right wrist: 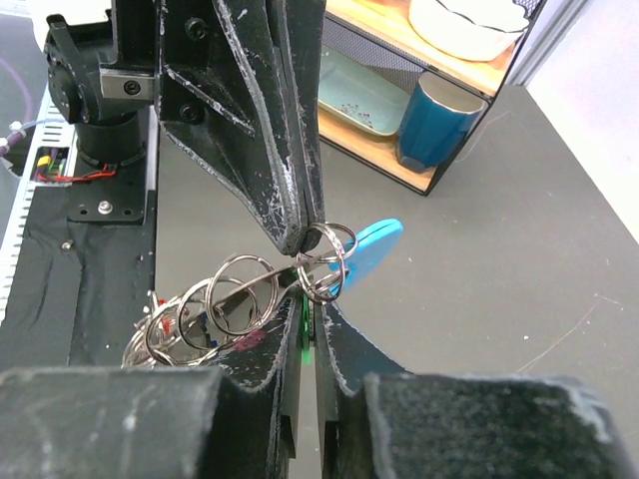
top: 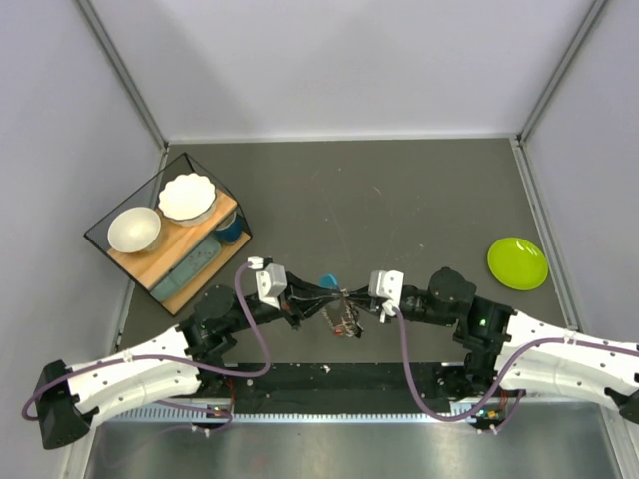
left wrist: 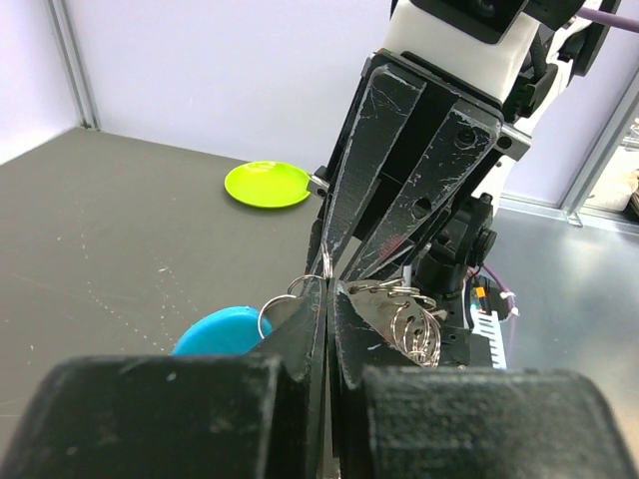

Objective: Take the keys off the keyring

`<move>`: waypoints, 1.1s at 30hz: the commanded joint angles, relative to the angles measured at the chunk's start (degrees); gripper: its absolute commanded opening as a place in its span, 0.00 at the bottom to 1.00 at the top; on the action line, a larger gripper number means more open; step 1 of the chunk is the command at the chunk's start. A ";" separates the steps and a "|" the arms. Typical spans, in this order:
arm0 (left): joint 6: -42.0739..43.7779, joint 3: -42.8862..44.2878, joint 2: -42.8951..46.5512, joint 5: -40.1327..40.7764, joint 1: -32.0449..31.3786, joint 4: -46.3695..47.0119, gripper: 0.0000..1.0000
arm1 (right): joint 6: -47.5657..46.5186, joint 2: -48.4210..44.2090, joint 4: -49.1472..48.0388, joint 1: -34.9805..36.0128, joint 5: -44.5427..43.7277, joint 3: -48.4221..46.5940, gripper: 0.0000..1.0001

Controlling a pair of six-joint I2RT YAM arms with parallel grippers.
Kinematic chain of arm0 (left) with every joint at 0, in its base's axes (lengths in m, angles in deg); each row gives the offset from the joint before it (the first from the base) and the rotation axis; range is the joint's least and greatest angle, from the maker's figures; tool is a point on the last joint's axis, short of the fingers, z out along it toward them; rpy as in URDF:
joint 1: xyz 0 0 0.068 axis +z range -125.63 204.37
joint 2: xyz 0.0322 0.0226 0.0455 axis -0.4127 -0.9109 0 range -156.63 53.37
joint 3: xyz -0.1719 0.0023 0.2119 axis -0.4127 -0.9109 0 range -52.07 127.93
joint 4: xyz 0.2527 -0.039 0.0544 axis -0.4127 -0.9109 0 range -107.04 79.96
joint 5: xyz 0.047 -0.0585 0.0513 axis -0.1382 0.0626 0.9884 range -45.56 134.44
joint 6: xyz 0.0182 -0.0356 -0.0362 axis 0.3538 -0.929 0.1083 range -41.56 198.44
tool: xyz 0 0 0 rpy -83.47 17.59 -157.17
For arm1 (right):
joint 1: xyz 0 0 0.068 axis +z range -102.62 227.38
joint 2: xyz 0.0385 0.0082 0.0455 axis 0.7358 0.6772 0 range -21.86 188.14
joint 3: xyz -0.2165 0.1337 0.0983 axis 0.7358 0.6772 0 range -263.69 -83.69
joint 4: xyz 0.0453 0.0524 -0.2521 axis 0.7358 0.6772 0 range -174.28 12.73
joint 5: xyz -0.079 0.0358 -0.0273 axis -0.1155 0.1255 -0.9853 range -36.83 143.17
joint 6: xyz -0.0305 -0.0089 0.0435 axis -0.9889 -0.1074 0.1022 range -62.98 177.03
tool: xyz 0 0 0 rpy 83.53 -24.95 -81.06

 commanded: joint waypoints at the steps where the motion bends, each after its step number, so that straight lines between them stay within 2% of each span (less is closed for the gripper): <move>1: 1.21 0.46 0.08 2.10 0.05 5.18 0.00 | 2.60 -1.49 0.07 0.14 0.06 -0.72 0.13; 4: 0.86 0.28 -0.01 1.05 -0.04 5.27 0.00 | 4.00 -2.28 0.52 0.14 -1.26 -0.55 0.26; 7: 0.51 0.19 -0.18 -0.18 0.05 5.70 0.00 | 5.23 -3.51 -0.97 0.14 -2.23 0.41 0.31; 20: -0.28 -0.34 -0.89 -2.74 -0.04 6.50 0.00 | 4.71 -1.76 -4.58 0.14 -0.56 -0.90 0.33; 26: -0.02 -0.51 -1.07 -2.65 0.05 6.59 0.00 | 4.80 -0.35 -5.81 0.14 1.54 -1.52 0.23; 29: 0.15 -0.95 -1.06 -2.21 0.05 6.58 0.00 | 4.80 -0.44 -6.16 0.14 1.81 -1.52 0.13; 31: 0.15 -1.13 -0.89 -1.95 0.05 6.41 0.00 | 4.62 -0.62 -6.16 0.14 1.90 -1.34 0.03; 33: 0.24 -1.39 -0.72 -1.77 0.05 6.41 0.00 | 4.45 -0.88 -5.99 0.14 2.08 -1.34 0.00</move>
